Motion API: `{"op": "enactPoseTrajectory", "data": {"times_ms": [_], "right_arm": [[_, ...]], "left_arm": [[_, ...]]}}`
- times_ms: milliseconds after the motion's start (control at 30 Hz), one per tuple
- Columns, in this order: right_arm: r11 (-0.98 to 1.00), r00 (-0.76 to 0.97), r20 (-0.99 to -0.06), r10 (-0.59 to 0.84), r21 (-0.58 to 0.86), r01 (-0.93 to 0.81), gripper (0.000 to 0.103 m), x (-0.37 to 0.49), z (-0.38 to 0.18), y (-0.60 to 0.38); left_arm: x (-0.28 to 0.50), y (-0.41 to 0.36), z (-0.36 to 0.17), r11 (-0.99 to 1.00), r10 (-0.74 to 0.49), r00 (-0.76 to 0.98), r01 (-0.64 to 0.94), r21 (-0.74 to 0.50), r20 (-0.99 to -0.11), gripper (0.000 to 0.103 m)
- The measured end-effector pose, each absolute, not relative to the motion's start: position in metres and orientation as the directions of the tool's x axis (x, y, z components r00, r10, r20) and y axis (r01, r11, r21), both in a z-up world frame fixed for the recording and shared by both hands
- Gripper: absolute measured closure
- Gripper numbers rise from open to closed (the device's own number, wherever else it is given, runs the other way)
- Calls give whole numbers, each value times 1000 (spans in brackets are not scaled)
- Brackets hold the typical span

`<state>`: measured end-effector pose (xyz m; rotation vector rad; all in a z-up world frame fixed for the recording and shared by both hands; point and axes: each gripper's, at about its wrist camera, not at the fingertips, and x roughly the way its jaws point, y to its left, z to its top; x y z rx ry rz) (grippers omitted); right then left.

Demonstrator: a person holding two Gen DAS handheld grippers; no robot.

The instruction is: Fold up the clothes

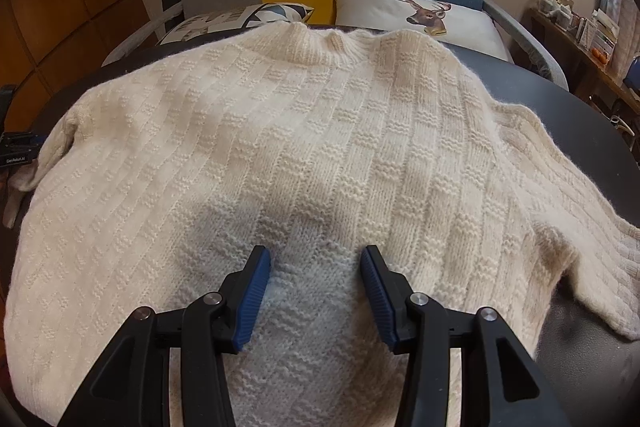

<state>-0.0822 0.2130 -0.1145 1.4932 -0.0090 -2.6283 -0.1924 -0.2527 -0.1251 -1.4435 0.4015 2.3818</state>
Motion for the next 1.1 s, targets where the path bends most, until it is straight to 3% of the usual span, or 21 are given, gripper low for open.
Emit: {"op": "enactPoseTrajectory", "data": {"times_ms": [67,233,367,433,633,733,800,867,933,1000,1100], "right_arm": [[-994,-510,-855,-98,56,98,55,-81,-114,213],[-995,-517,-853,-79,35,93,55,-78,-114,213],[-995,-519,-852,-66,18,97,55,-75,-114,214],[-994,-514,-856,-62,6,110,55,-74,-114,215],[-988,-485,-873,-56,-20,151,55,-82,-114,216],[-982,-436,-899,-53,-32,184,55,-85,-113,216],[-980,-408,-910,-69,-13,196,55,-85,-112,218],[-980,-387,-917,-95,17,201,55,-82,-111,222],[-977,-369,-920,-131,58,203,55,-80,-108,226],[-965,-398,-884,-247,185,187,55,-79,-96,234],[-933,-476,-806,-352,344,108,55,-97,-79,249]], "left_arm": [[-189,-243,-126,-909,76,-464,-396,130,-883,90],[-183,-220,-131,-848,-155,-581,-337,409,-799,94],[-221,-266,-102,-942,-228,-607,-59,330,-761,94],[-232,-285,-91,-955,-238,-609,5,296,-757,94],[-232,-277,-104,-917,-308,-602,-17,398,-736,94],[-231,-261,-133,-909,-337,-517,-40,415,-787,94],[-212,-245,-142,-847,-381,-565,-103,521,-731,93],[-196,-236,-136,-853,-291,-597,-192,485,-748,91],[-185,-239,-115,-902,-162,-590,-237,361,-791,89],[-186,-250,-87,-954,-30,-588,-224,199,-808,85],[-204,-263,-46,-985,99,-636,-170,13,-765,78]]}}
